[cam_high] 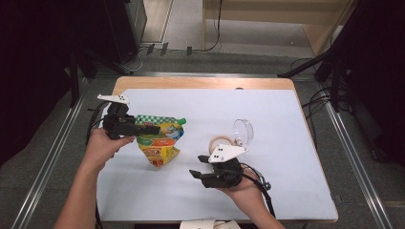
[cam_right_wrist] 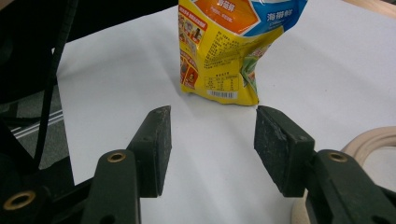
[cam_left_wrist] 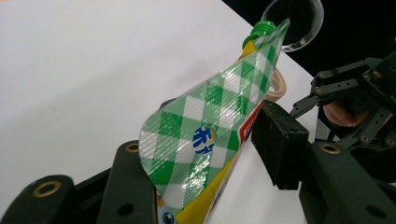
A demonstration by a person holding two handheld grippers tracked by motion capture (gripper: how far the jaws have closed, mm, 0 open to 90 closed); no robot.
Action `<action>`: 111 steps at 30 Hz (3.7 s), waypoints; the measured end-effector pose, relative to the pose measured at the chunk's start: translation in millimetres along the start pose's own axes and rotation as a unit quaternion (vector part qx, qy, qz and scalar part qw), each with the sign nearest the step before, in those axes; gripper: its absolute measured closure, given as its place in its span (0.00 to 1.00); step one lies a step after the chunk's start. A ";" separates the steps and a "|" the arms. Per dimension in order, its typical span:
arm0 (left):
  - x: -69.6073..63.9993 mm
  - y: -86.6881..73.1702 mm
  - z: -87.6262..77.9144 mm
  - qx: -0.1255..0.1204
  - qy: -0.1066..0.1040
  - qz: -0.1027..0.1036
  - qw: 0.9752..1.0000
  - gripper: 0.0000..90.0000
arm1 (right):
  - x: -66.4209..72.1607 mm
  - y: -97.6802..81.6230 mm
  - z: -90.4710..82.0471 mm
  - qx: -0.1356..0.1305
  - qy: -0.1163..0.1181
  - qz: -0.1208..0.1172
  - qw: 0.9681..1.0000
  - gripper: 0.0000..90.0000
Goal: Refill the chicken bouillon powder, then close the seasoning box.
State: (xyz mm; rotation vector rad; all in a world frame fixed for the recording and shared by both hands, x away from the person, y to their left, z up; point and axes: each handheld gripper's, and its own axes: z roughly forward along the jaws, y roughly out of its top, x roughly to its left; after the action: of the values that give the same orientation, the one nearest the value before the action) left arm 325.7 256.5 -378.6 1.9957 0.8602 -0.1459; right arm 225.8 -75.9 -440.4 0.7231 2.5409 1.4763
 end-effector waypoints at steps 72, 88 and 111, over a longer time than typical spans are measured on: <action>40.3 -30.0 -20.4 -0.007 0.116 -0.030 0.993 0.43 | -44.2 42.2 -90.3 -0.028 -0.035 0.041 0.998 0.59; 39.2 -30.0 -19.0 -0.006 0.112 -0.026 0.993 0.42 | -81.3 32.3 -138.6 -0.046 -0.105 0.076 0.991 0.60; 38.2 -29.9 -18.9 -0.009 0.110 -0.016 0.994 0.41 | -116.9 -11.8 -116.8 -0.033 -0.129 0.145 0.980 0.98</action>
State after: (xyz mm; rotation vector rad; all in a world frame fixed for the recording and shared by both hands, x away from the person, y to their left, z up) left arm 331.3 300.9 -405.3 2.0063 1.0298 0.0664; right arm 286.2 -226.2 -405.6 1.2306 2.2557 1.4251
